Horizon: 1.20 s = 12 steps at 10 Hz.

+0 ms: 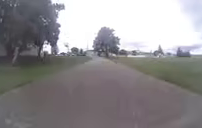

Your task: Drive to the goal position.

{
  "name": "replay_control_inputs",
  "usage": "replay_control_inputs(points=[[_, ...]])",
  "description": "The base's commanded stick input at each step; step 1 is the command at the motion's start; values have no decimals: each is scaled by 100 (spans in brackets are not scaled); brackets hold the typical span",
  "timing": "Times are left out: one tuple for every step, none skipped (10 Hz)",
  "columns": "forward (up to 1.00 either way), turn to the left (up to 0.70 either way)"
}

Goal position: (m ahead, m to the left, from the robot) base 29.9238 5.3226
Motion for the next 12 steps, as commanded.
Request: replay_control_inputs(points=[[100,-4],[100,-11],[100,-19],[100,-27],[100,0],[100,0],[100,0],[100,-27],[100,-27],[100,-27],[100,0],[100,0]])
